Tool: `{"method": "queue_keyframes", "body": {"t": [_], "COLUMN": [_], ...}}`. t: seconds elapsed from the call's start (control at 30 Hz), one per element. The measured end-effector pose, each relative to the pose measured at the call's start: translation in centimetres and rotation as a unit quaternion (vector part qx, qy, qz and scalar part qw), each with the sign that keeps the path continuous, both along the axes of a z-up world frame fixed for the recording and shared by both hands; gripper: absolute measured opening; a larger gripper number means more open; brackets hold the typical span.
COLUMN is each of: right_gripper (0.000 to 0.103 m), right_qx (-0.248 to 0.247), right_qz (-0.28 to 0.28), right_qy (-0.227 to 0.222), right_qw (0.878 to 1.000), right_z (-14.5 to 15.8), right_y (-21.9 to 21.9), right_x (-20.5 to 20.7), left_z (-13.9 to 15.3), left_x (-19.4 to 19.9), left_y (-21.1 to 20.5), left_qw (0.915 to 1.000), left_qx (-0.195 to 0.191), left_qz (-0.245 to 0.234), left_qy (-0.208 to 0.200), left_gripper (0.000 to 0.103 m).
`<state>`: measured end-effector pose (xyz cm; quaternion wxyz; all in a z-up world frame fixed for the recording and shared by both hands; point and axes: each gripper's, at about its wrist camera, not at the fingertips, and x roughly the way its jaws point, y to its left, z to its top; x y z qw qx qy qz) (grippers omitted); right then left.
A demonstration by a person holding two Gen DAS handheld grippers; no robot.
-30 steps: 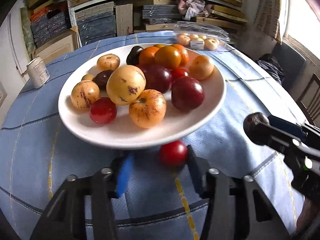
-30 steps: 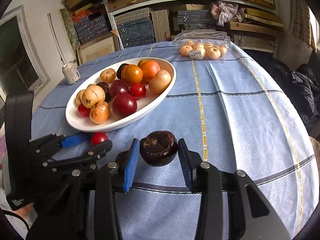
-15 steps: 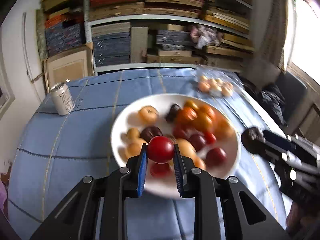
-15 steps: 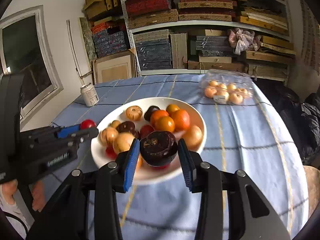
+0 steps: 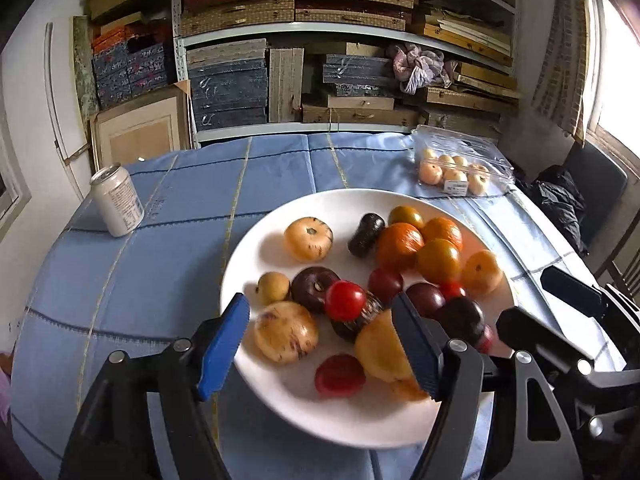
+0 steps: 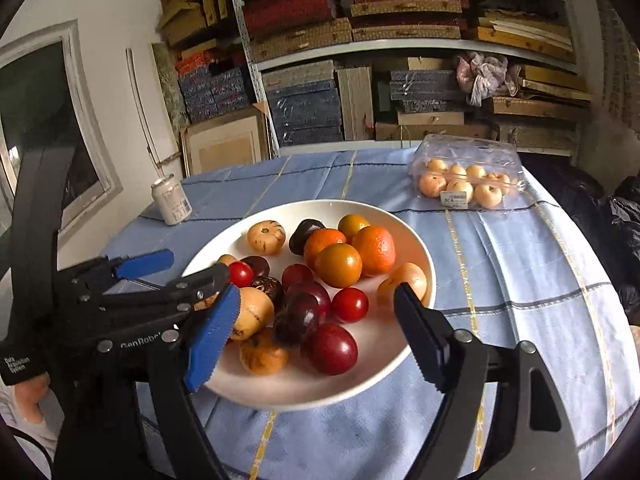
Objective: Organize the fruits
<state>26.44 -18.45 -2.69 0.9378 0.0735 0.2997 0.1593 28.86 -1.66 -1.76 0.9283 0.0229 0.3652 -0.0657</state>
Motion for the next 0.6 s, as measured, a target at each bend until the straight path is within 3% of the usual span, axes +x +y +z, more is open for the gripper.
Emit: {"method": "queue_keyframes", "body": {"t": [0.1,0.2,0.27,0.33,0.47,0.6], "right_gripper": [0.098,0.098,0.099,0.099,0.099,0.099], "right_qx": [-0.001,-0.020,-0.036,-0.049,-0.048,-0.084], "right_qz": [-0.012,-0.034,-0.056,-0.069,-0.043,-0.042], "right_qy": [-0.020,-0.050,-0.065,-0.053,-0.043,-0.047], "right_qw": [1.000,0.998,0.996,0.995,0.997,0.994], "right_z": [0.4,0.8,1.1,1.0,0.4,-0.3], "right_y": [-0.4,-0.7,-0.8,-0.8,-0.5,1.0], "right_x": [-2.4,-4.9,-6.5,-7.4,-9.4,-11.1], "left_z": [0.4,0.6,0.8,0.9,0.8,0.4], "left_x": [-2.4,-4.6,-6.3,-7.7,-10.2,-12.1], "left_y": [0.1,0.4,0.7,0.7,0.9,1.8], "left_qw": [0.9998,0.9997,0.9992,0.9988,0.9983,0.9987], "left_qx": [0.008,0.003,0.006,0.015,0.025,0.000], "left_qz": [0.008,0.014,0.023,0.026,0.033,0.036], "left_qy": [-0.016,-0.022,-0.031,-0.038,-0.041,-0.036], "left_gripper": [0.090,0.099,0.099,0.099,0.099,0.099]}}
